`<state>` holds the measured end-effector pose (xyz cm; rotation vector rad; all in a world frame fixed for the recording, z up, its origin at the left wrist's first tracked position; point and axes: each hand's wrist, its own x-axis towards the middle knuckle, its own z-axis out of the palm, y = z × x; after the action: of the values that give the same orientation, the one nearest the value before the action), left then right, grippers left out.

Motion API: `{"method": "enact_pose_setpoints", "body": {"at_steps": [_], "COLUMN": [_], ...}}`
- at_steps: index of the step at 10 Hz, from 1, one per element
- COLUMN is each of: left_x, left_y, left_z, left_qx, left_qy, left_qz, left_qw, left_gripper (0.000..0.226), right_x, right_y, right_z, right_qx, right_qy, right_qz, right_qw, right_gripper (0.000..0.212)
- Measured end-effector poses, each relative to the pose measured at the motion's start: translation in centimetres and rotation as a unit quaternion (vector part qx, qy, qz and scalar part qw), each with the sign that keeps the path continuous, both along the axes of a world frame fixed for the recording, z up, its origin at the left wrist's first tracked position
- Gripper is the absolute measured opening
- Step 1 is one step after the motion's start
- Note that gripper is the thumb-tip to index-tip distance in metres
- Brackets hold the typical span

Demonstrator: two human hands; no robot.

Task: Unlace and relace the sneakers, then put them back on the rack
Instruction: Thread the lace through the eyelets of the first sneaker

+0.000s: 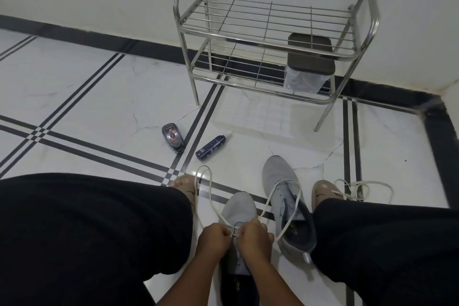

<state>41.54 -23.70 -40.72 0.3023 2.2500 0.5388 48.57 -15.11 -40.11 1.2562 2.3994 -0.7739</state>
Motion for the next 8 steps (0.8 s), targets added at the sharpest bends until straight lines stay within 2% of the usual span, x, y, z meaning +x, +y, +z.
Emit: {"method": "enact_pose_setpoints", "body": {"at_steps": [1,2,3,4,5,6,7,8], "left_x": [0.0,-0.3,-0.3,0.0,-1.9,-8.7,-10.5,-9.7], "left_y": [-0.2,0.0,0.6,0.6,-0.1,-1.0,0.3,2.4], "left_z": [0.1,-0.3,-0.7,-0.3,-1.3,2.5,7.5,9.7], "left_qx": [0.007,-0.004,-0.034,-0.043,0.035,0.172,0.222,0.131], "left_qy": [-0.007,-0.006,0.016,0.027,0.001,0.099,0.158,0.206], "left_qz": [0.032,0.014,-0.001,-0.009,0.182,0.357,0.521,0.174], "left_qw": [0.999,1.0,0.999,0.999,0.983,0.913,0.809,0.954], "left_gripper": [0.018,0.019,0.021,0.021,0.021,0.03,0.026,0.034], "right_x": [-0.3,-0.1,1.1,2.8,4.2,4.5,4.4,4.1], "right_y": [-0.5,-0.7,-1.1,-1.2,-1.0,-0.5,-0.1,0.0], "right_z": [0.0,0.5,0.7,1.1,1.0,1.4,2.0,2.3], "right_qx": [-0.013,0.001,0.118,0.1,0.069,0.031,0.006,-0.016], "right_qy": [0.0,0.02,0.062,0.001,-0.046,-0.077,-0.101,-0.115], "right_qz": [-0.016,0.0,0.057,0.002,-0.012,-0.051,-0.073,-0.067], "right_qw": [1.0,1.0,0.989,0.995,0.996,0.995,0.992,0.991], "right_gripper": [0.021,0.02,0.026,0.021,0.022,0.026,0.029,0.032]}}
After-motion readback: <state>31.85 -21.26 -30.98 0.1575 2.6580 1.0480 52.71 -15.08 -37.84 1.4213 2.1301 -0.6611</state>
